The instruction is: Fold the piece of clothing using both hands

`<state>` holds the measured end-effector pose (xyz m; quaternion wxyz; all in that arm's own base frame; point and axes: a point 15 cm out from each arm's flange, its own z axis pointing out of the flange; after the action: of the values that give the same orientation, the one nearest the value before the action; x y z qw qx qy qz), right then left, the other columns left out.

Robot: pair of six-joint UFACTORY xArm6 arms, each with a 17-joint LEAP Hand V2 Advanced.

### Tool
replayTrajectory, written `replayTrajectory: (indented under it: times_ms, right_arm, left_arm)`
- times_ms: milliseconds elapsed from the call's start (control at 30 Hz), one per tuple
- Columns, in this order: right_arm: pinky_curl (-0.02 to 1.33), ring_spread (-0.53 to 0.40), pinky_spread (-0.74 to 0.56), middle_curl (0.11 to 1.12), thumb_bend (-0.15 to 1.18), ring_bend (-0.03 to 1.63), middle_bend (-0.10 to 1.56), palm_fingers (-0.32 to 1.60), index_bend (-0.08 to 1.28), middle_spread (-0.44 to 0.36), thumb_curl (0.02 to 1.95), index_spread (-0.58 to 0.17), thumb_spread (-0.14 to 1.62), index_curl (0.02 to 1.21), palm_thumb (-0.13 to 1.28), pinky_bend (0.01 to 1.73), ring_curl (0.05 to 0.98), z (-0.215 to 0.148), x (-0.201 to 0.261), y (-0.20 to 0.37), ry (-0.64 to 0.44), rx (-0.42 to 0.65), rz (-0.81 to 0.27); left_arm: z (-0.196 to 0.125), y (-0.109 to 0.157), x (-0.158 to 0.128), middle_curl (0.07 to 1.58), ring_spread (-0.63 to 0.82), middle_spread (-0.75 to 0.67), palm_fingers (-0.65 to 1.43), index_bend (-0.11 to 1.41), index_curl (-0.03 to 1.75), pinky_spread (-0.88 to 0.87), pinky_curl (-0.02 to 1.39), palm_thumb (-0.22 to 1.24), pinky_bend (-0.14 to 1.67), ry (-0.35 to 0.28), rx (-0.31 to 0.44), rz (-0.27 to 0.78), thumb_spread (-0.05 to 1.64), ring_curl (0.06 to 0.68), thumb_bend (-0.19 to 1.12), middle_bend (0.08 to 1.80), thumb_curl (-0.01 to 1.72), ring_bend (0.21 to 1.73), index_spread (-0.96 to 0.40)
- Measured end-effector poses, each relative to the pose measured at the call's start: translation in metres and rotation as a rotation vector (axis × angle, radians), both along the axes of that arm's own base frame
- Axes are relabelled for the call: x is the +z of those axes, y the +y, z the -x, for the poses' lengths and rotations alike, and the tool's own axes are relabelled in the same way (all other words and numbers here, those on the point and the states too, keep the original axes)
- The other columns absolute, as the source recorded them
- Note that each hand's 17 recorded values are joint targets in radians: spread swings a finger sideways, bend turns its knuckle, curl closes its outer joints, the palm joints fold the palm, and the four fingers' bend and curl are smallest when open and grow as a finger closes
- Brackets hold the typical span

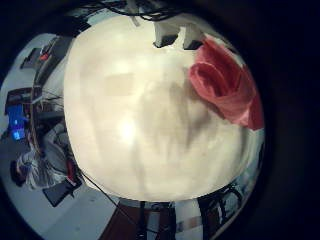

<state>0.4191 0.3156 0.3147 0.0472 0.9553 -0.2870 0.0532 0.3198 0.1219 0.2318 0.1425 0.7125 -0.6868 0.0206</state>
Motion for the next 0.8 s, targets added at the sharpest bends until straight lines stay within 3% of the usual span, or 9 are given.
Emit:
replayTrajectory:
  times_ms: [167, 333, 433, 633, 700, 800]
  right_arm:
    - [0.76, -0.222, -0.36, 0.89, -0.01, 1.31, 1.14, 1.08, 0.98, -0.18, 0.69, -0.288, 1.17, 0.84, 1.11, 1.15, 0.684, -0.006, -0.016, 0.038, 0.006, 0.046, 0.001]
    - [0.75, -0.229, -0.36, 0.89, -0.02, 1.3, 1.13, 1.07, 0.96, -0.182, 0.68, -0.293, 1.19, 0.84, 1.06, 1.14, 0.683, -0.002, -0.052, 0.072, 0.045, 0.081, -0.026]
    - [0.74, -0.234, -0.39, 0.88, -0.02, 1.29, 1.11, 1.07, 0.93, -0.186, 0.66, -0.296, 1.23, 0.84, 0.99, 1.12, 0.674, -0.003, -0.076, 0.087, 0.056, 0.095, -0.03]
    - [0.68, -0.296, -0.52, 0.84, -0.02, 1.22, 1.0, 0.58, 0.73, -0.198, 0.6, -0.345, 1.26, 0.82, 0.91, 0.93, 0.641, -0.007, -0.073, 0.091, 0.045, 0.103, -0.054]
    - [0.67, -0.292, -0.48, 0.82, -0.02, 1.19, 0.93, 0.38, 0.66, -0.193, 0.59, -0.349, 1.25, 0.8, 0.89, 0.9, 0.631, -0.011, -0.066, 0.09, 0.037, 0.103, -0.072]
    - [0.65, -0.26, -0.34, 0.76, -0.03, 1.13, 0.78, 0.07, 0.43, -0.156, 0.57, -0.361, 1.2, 0.69, 0.86, 0.89, 0.598, -0.007, -0.043, 0.094, 0.037, 0.126, -0.129]
  left_arm:
    - [0.024, 0.043, 0.02, 0.33, 0.46, 0.19, 0.08, 0.16, 0.3, 0.49, 0.31, 0.47, 0.26, -0.064, 0.091, -0.012, 1.32, 0.227, -0.01, 0.21, 0.32, 0.44, 0.04]
    - [0.046, 0.061, 0.02, 0.33, 0.45, 0.17, 0.1, 0.16, 0.3, 0.48, 0.31, 0.5, 0.25, -0.077, 0.132, -0.011, 1.32, 0.226, -0.01, 0.2, 0.33, 0.44, 0.03]
    - [0.058, 0.058, 0.019, 0.34, 0.44, 0.17, 0.1, 0.16, 0.3, 0.48, 0.31, 0.51, 0.25, -0.078, 0.138, -0.012, 1.31, 0.225, -0.01, 0.2, 0.34, 0.44, 0.03]
    - [0.076, 0.059, 0.019, 0.34, 0.44, 0.16, 0.11, 0.16, 0.3, 0.48, 0.31, 0.51, 0.24, -0.086, 0.155, -0.022, 1.31, 0.222, -0.01, 0.2, 0.34, 0.44, 0.03]
    - [0.08, 0.055, 0.019, 0.34, 0.44, 0.16, 0.11, 0.16, 0.3, 0.48, 0.31, 0.51, 0.24, -0.086, 0.153, -0.022, 1.31, 0.221, -0.01, 0.2, 0.34, 0.44, 0.03]
    - [0.083, 0.05, 0.02, 0.35, 0.43, 0.16, 0.12, 0.16, 0.3, 0.48, 0.31, 0.51, 0.24, -0.089, 0.152, -0.024, 1.3, 0.22, -0.01, 0.2, 0.35, 0.44, 0.02]
